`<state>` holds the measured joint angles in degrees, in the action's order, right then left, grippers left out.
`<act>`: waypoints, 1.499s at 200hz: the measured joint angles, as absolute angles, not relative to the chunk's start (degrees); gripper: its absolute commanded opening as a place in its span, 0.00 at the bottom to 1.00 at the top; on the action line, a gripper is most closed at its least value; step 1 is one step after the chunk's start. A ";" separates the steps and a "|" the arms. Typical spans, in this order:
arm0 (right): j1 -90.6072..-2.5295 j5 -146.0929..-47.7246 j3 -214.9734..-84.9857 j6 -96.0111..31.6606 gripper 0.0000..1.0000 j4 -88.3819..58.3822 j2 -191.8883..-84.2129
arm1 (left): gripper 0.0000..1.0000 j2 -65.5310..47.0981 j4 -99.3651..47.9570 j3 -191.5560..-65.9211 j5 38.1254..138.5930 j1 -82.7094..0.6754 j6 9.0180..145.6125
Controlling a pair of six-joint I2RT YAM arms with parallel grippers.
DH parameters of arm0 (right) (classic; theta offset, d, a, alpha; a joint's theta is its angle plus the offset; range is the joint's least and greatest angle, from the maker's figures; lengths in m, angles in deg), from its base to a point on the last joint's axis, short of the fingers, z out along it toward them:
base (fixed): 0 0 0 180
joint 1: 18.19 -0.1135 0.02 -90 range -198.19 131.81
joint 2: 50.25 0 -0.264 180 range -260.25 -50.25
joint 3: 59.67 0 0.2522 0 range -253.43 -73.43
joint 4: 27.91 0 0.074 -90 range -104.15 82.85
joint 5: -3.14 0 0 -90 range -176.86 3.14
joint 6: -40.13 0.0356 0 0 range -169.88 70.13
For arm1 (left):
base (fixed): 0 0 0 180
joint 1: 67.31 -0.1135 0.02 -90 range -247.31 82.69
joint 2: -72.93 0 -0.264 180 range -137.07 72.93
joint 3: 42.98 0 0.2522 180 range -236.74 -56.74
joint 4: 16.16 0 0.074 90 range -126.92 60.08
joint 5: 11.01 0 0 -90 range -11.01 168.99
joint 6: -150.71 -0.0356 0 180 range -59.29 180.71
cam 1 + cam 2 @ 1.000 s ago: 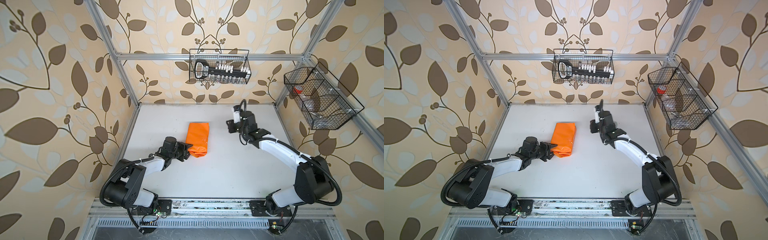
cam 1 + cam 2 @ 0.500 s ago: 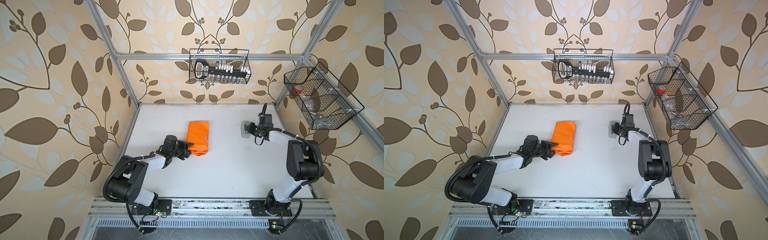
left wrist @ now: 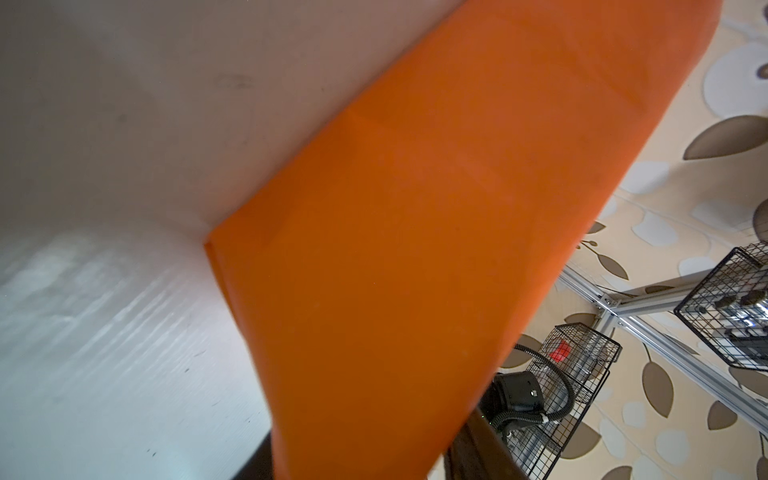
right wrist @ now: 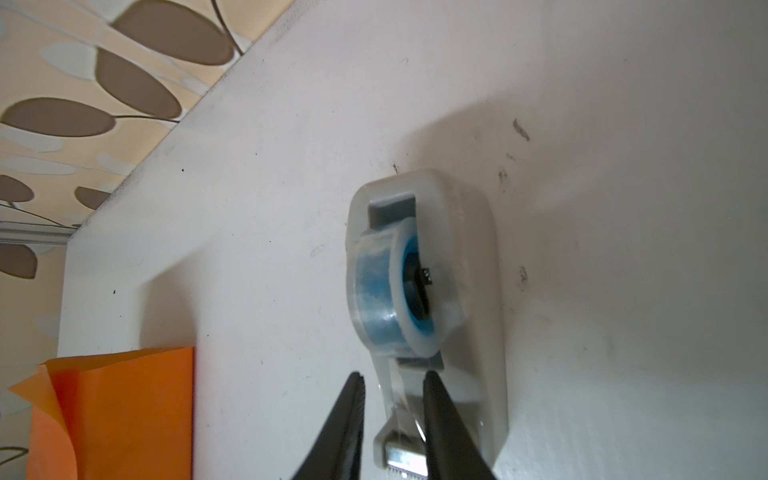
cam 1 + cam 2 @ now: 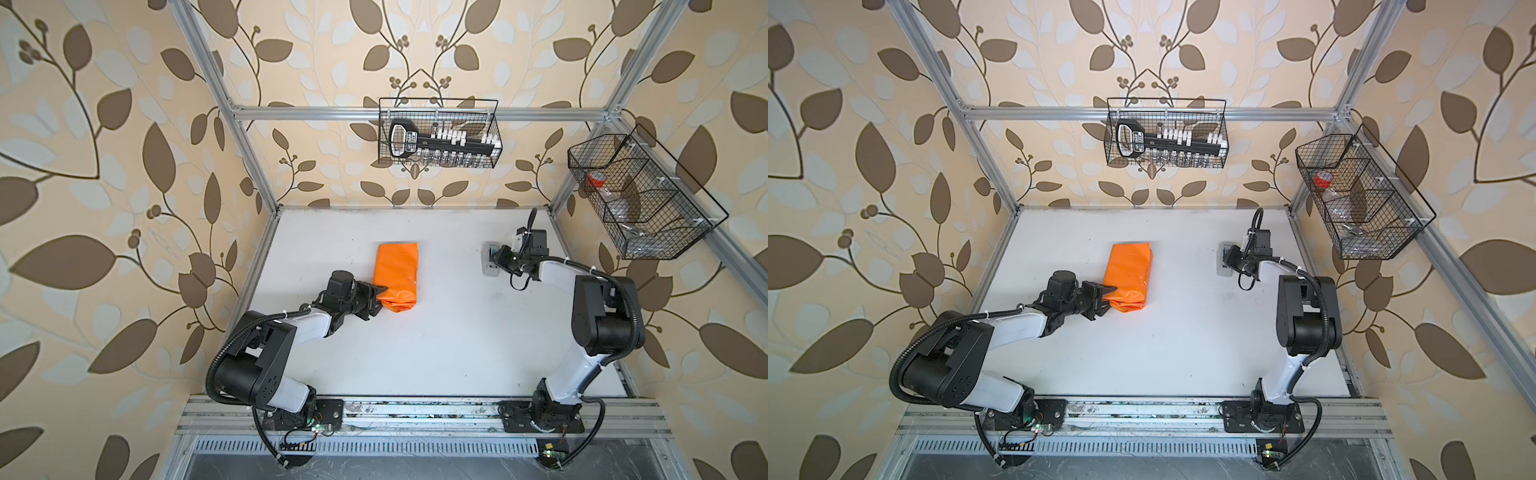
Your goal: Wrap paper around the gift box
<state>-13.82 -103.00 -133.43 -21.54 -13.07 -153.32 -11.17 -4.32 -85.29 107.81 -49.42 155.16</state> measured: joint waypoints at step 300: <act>-12.10 -109.16 -131.90 -17.84 0.00 -18.14 -156.40 | 0.45 -11.21 -4.19 -85.27 107.81 -49.42 155.16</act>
